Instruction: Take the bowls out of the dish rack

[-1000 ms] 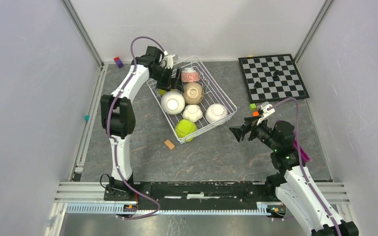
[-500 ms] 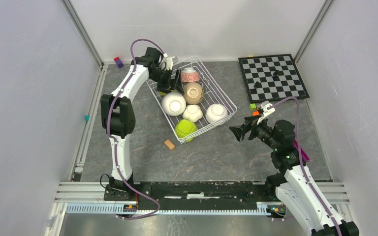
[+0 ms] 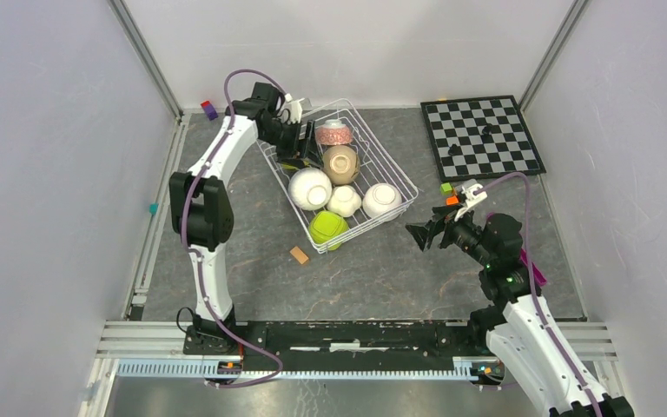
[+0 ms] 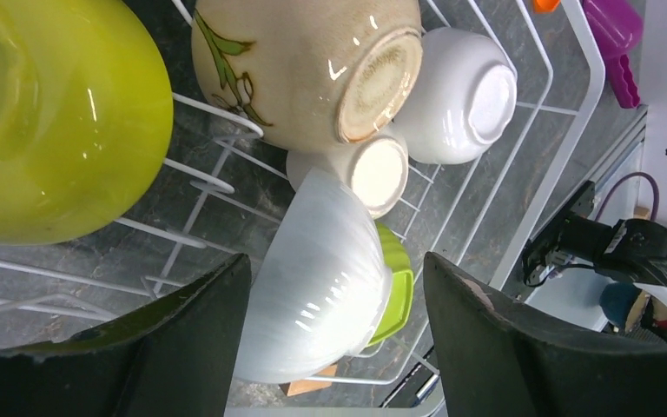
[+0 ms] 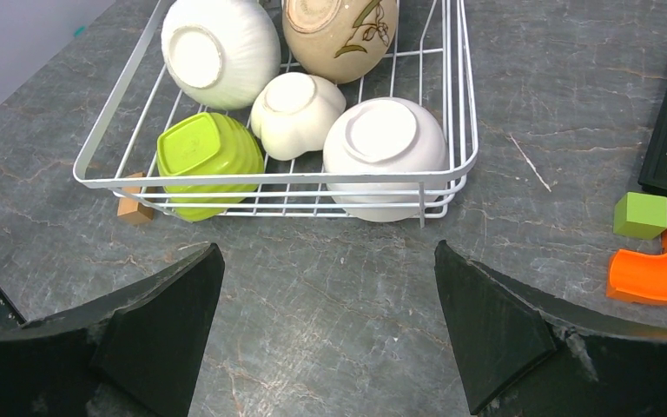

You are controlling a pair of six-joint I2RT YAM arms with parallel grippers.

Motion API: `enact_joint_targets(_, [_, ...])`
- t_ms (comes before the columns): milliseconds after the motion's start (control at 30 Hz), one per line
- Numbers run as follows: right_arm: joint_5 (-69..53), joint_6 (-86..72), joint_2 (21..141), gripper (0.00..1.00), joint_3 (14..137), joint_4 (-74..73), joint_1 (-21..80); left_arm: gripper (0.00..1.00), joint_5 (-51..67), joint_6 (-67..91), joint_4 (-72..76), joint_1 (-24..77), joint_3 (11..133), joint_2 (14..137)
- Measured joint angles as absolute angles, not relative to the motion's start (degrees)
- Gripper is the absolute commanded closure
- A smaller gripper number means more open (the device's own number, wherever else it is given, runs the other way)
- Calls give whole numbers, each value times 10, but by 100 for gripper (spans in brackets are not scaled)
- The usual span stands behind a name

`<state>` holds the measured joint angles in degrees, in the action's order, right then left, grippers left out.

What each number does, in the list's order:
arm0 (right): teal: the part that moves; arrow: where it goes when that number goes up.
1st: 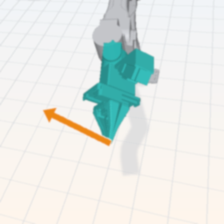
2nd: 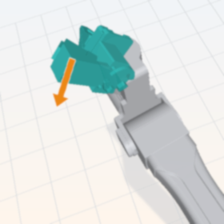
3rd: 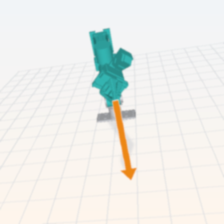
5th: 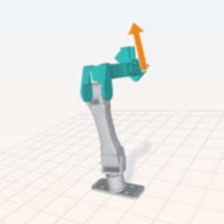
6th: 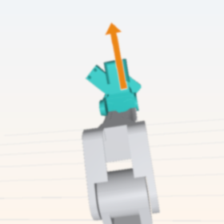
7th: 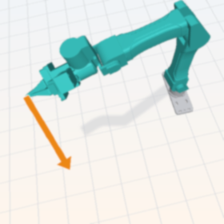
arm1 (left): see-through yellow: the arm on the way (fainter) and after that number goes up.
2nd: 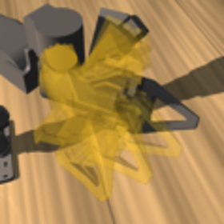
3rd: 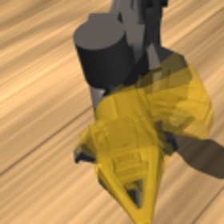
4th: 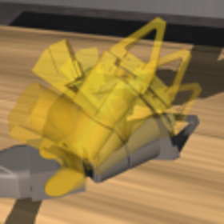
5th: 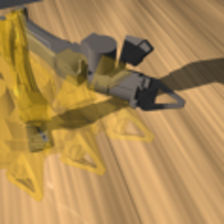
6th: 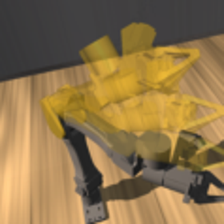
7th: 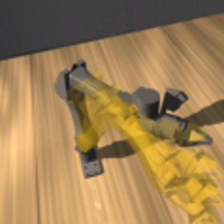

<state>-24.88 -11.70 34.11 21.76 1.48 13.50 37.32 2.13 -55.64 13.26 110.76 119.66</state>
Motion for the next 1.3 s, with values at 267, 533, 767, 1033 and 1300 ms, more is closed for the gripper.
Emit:
enact_joint_targets(267, [-243,-117,337,2,221,3,135,26,379,22,-557,135,1074,1168])
enact_joint_targets(533, [-239,-117,333,2,221,-5,135,28,387,23,-557,149,1064,1168])
enact_joint_targets(767, [-237,-117,329,2,221,-10,135,29,406,32,-557,162,1047,1147])
enact_joint_targets(1033, [-235,-117,327,2,221,-10,135,29,381,32,-558,177,1011,1121])
enact_joint_targets(1300, [-234,-115,327,2,221,-10,135,34,253,31,-556,249,982,1107])
